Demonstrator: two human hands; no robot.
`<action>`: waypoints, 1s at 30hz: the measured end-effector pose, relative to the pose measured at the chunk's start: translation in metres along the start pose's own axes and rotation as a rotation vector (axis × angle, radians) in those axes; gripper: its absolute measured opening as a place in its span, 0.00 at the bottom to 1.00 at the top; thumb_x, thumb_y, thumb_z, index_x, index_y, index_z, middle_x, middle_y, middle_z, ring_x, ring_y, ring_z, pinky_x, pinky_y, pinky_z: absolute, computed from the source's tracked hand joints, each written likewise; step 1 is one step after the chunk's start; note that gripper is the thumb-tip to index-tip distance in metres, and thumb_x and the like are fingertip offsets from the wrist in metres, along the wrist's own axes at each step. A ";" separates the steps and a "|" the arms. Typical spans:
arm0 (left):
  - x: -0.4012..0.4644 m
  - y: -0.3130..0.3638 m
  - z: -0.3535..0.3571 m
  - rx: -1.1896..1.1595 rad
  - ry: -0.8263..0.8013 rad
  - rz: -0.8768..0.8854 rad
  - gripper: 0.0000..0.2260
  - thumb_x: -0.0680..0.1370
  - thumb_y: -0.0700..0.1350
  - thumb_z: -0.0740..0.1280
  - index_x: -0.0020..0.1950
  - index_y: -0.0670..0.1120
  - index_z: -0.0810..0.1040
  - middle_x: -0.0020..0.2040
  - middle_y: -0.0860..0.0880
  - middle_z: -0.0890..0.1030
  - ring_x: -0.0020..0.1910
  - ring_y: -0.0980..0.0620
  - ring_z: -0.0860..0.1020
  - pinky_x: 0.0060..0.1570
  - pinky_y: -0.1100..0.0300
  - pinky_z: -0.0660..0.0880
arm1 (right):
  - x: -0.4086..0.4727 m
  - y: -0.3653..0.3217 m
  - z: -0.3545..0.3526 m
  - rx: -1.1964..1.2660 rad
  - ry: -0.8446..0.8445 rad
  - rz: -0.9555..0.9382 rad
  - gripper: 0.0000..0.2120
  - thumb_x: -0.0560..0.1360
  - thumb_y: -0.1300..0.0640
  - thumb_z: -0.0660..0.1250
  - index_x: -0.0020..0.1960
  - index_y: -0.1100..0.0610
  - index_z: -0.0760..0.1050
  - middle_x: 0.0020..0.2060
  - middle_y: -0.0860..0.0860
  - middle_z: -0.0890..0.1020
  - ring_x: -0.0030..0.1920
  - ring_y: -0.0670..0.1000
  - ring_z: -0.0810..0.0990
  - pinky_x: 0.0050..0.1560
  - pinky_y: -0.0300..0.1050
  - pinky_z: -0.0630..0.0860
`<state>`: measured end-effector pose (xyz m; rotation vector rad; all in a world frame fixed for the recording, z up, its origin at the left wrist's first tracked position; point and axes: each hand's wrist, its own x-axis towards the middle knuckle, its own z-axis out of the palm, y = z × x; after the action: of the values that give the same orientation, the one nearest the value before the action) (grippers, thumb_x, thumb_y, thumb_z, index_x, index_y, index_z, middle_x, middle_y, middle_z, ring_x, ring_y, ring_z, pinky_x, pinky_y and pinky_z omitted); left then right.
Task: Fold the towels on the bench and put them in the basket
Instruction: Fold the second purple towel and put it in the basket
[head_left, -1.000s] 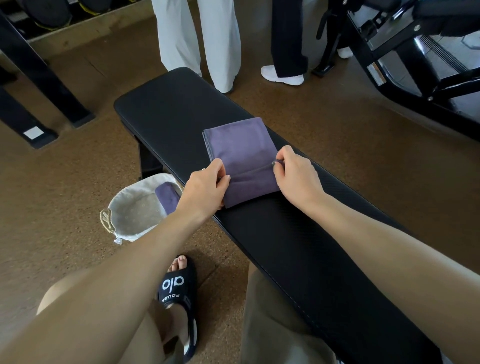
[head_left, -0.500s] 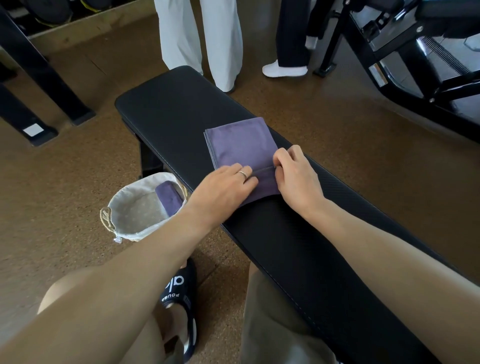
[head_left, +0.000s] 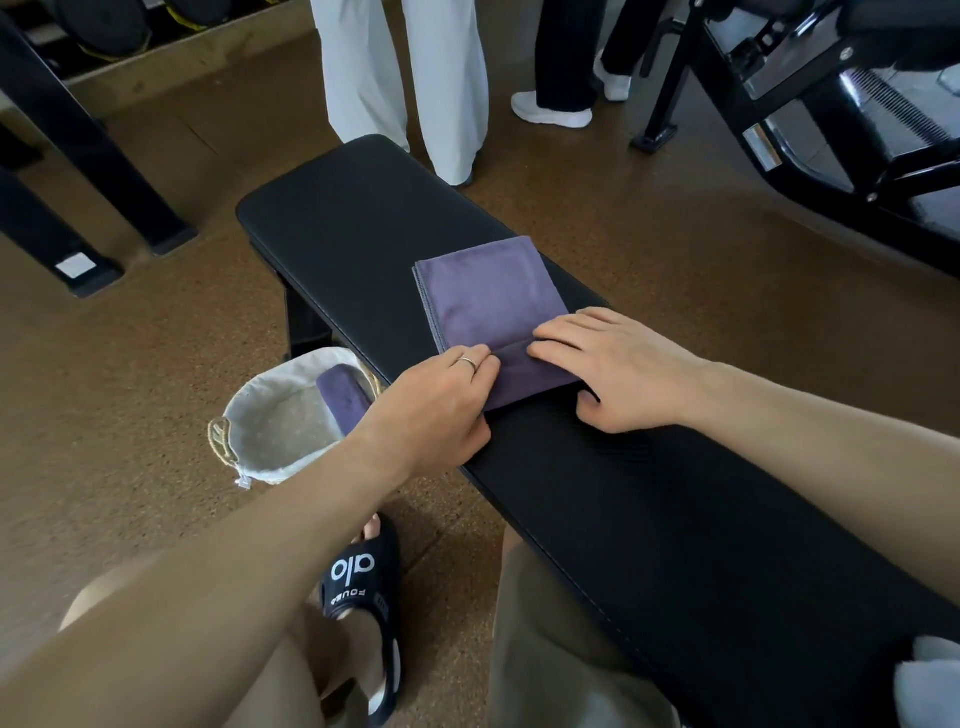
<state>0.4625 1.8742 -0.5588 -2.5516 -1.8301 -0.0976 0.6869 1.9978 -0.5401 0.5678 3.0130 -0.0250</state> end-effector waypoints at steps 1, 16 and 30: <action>0.001 0.001 -0.001 -0.008 0.007 -0.010 0.18 0.74 0.49 0.55 0.57 0.42 0.76 0.53 0.45 0.79 0.51 0.45 0.78 0.55 0.51 0.77 | 0.003 0.001 0.000 0.004 -0.011 0.002 0.28 0.68 0.56 0.68 0.69 0.53 0.73 0.66 0.48 0.77 0.66 0.50 0.75 0.70 0.50 0.70; 0.004 -0.014 -0.009 -0.369 0.103 -0.211 0.06 0.74 0.43 0.66 0.49 0.44 0.73 0.46 0.48 0.76 0.43 0.43 0.77 0.42 0.45 0.75 | 0.025 0.015 -0.017 0.578 0.128 0.379 0.10 0.77 0.61 0.68 0.56 0.53 0.82 0.47 0.47 0.83 0.47 0.45 0.81 0.49 0.39 0.77; 0.010 -0.024 -0.017 -1.039 0.109 -0.636 0.06 0.82 0.49 0.67 0.54 0.47 0.75 0.50 0.47 0.82 0.49 0.50 0.83 0.46 0.50 0.84 | 0.016 0.016 -0.016 0.906 0.160 0.628 0.15 0.78 0.50 0.71 0.64 0.51 0.75 0.53 0.48 0.82 0.54 0.47 0.82 0.56 0.49 0.80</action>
<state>0.4424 1.8907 -0.5427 -2.0653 -2.9728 -1.4813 0.6766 2.0187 -0.5258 1.5895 2.6490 -1.3753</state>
